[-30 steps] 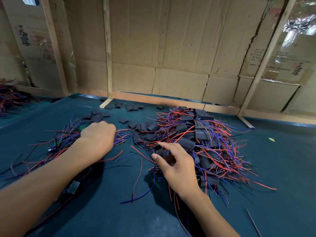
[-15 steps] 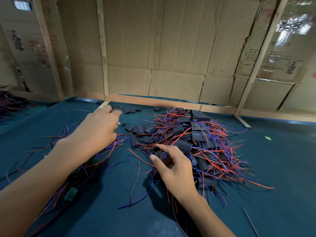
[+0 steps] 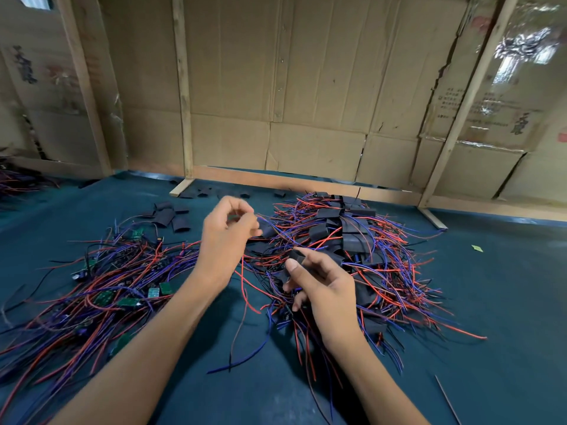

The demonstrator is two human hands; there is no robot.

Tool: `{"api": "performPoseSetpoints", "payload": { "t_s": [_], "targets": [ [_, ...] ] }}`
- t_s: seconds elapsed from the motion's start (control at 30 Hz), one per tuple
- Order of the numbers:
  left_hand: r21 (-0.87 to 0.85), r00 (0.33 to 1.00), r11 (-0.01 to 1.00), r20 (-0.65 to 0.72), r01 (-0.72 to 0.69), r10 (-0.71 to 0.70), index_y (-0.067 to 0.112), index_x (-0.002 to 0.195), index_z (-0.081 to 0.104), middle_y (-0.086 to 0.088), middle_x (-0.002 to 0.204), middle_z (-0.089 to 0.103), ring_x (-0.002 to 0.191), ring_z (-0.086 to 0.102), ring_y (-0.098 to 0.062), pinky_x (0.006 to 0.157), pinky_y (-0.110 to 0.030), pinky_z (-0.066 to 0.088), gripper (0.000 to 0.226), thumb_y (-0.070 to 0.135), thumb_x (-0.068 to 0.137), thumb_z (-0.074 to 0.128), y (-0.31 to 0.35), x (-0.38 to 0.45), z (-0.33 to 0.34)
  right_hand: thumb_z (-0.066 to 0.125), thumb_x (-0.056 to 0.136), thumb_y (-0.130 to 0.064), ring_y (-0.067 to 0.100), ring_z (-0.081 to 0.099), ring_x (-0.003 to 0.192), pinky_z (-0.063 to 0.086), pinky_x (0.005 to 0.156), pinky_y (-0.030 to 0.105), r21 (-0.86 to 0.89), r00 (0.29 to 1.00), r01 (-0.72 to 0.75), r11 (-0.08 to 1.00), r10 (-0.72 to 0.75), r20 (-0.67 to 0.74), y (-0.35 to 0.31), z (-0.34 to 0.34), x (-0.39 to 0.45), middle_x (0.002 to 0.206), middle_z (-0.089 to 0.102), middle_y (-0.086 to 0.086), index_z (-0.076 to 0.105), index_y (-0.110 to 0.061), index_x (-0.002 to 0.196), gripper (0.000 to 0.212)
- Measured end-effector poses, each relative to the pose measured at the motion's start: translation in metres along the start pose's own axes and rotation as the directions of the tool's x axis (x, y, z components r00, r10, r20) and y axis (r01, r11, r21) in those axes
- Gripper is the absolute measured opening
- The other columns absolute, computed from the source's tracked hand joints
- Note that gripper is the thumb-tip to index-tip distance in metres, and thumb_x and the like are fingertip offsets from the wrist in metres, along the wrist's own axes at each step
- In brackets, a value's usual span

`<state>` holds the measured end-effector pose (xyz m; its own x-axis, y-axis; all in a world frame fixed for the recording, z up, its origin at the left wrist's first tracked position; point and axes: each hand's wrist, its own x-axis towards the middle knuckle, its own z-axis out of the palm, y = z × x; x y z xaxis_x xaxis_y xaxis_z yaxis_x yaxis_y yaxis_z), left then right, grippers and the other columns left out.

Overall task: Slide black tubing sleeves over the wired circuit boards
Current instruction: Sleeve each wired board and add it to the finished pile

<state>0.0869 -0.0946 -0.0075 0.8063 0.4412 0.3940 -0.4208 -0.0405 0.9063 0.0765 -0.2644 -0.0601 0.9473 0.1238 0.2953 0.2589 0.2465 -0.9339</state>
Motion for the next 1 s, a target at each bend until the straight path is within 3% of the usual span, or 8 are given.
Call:
{"api": "performPoseSetpoints", "payload": {
  "t_s": [0.1, 0.17, 0.27, 0.33, 0.47, 0.63, 0.83, 1.0],
  "targets": [
    [-0.588, 0.912, 0.699, 0.205, 0.406, -0.357, 0.010, 0.080, 0.048, -0.008, 0.071, 0.040, 0.065, 0.051, -0.015, 0.067, -0.030, 0.056, 0.030, -0.018, 0.083, 0.038, -0.014, -0.008, 0.004, 0.074, 0.089, -0.007, 0.024, 0.067, 0.065, 0.046, 0.042, 0.027, 0.111, 0.999, -0.044, 0.993, 0.044, -0.002, -0.002, -0.002, 0.002, 0.083, 0.061, 0.009, 0.070, -0.003, 0.112, 0.023],
    [-0.696, 0.835, 0.490, 0.312, 0.525, -0.453, 0.009, 0.090, 0.052, -0.008, 0.077, 0.040, 0.066, 0.047, -0.016, 0.054, -0.022, 0.044, 0.031, -0.013, 0.073, 0.038, -0.018, -0.013, 0.003, 0.075, 0.087, -0.007, 0.026, 0.068, 0.067, 0.046, 0.043, 0.028, 0.142, 0.999, -0.050, 0.989, 0.052, -0.009, -0.003, -0.003, 0.004, 0.082, 0.062, 0.009, 0.070, -0.003, 0.110, 0.024],
    [-0.732, 0.802, 0.374, 0.392, 0.569, -0.451, 0.006, 0.106, 0.060, -0.007, 0.077, 0.043, 0.062, 0.040, -0.014, 0.048, -0.018, 0.028, 0.042, -0.003, 0.070, 0.041, -0.018, -0.021, -0.002, 0.078, 0.082, -0.013, 0.029, 0.070, 0.073, 0.047, 0.043, 0.027, 0.163, 0.998, -0.055, 0.985, 0.053, 0.015, -0.003, -0.002, 0.004, 0.085, 0.065, 0.009, 0.072, -0.009, 0.104, 0.023],
    [-0.720, 0.816, 0.404, 0.409, 0.564, -0.408, 0.004, 0.110, 0.063, -0.009, 0.080, 0.052, 0.060, 0.043, -0.015, 0.048, -0.019, 0.024, 0.047, -0.001, 0.068, 0.044, -0.019, -0.025, -0.004, 0.080, 0.078, -0.018, 0.032, 0.071, 0.078, 0.048, 0.044, 0.027, 0.171, 0.997, -0.052, 0.984, 0.042, 0.065, -0.003, 0.000, 0.003, 0.085, 0.067, 0.007, 0.076, -0.014, 0.100, 0.023],
    [-0.540, 0.823, 0.627, 0.441, 0.562, -0.358, 0.004, 0.110, 0.064, -0.009, 0.089, 0.065, 0.056, 0.046, -0.012, 0.055, -0.025, 0.022, 0.046, 0.010, 0.064, 0.065, -0.025, -0.034, 0.001, 0.084, 0.077, -0.021, 0.027, 0.061, 0.063, 0.047, 0.049, 0.028, 0.185, 0.994, -0.038, 0.982, 0.018, 0.109, -0.006, 0.000, 0.002, 0.083, 0.067, 0.005, 0.076, -0.015, 0.107, 0.031],
    [-0.179, 0.858, 0.882, 0.379, 0.436, -0.348, 0.012, 0.112, 0.064, 0.000, 0.079, 0.063, 0.056, 0.050, -0.012, 0.040, -0.020, 0.023, 0.015, 0.018, 0.100, 0.057, -0.032, -0.048, 0.016, 0.085, 0.071, -0.024, 0.024, 0.062, 0.071, 0.049, 0.057, 0.029, 0.336, 0.999, -0.033, 0.941, 0.020, 0.043, -0.011, -0.005, 0.005, 0.111, 0.073, 0.020, 0.067, 0.000, 0.119, 0.056],
    [0.073, 0.925, 0.961, 0.261, 0.266, -0.276, 0.019, 0.128, 0.057, -0.005, 0.118, 0.060, 0.062, 0.057, -0.011, 0.043, -0.023, 0.032, 0.032, 0.028, 0.097, 0.062, -0.035, -0.053, 0.021, 0.081, 0.078, -0.021, 0.029, 0.062, 0.080, 0.052, 0.061, 0.028, 0.358, 0.999, -0.036, 0.933, 0.021, 0.045, -0.012, -0.010, 0.008, 0.119, 0.071, 0.020, 0.064, 0.005, 0.121, 0.054],
    [0.120, 0.866, 0.950, 0.392, 0.288, -0.312, 0.017, 0.105, 0.072, -0.001, 0.074, 0.068, 0.059, 0.056, -0.013, 0.042, -0.020, 0.029, 0.025, 0.037, 0.096, 0.061, -0.034, -0.051, 0.013, 0.078, 0.080, -0.020, 0.030, 0.059, 0.083, 0.051, 0.062, 0.027, 0.339, 0.997, -0.047, 0.940, 0.024, 0.070, -0.013, -0.011, 0.008, 0.122, 0.070, 0.019, 0.065, 0.006, 0.121, 0.050]
  ]
}}
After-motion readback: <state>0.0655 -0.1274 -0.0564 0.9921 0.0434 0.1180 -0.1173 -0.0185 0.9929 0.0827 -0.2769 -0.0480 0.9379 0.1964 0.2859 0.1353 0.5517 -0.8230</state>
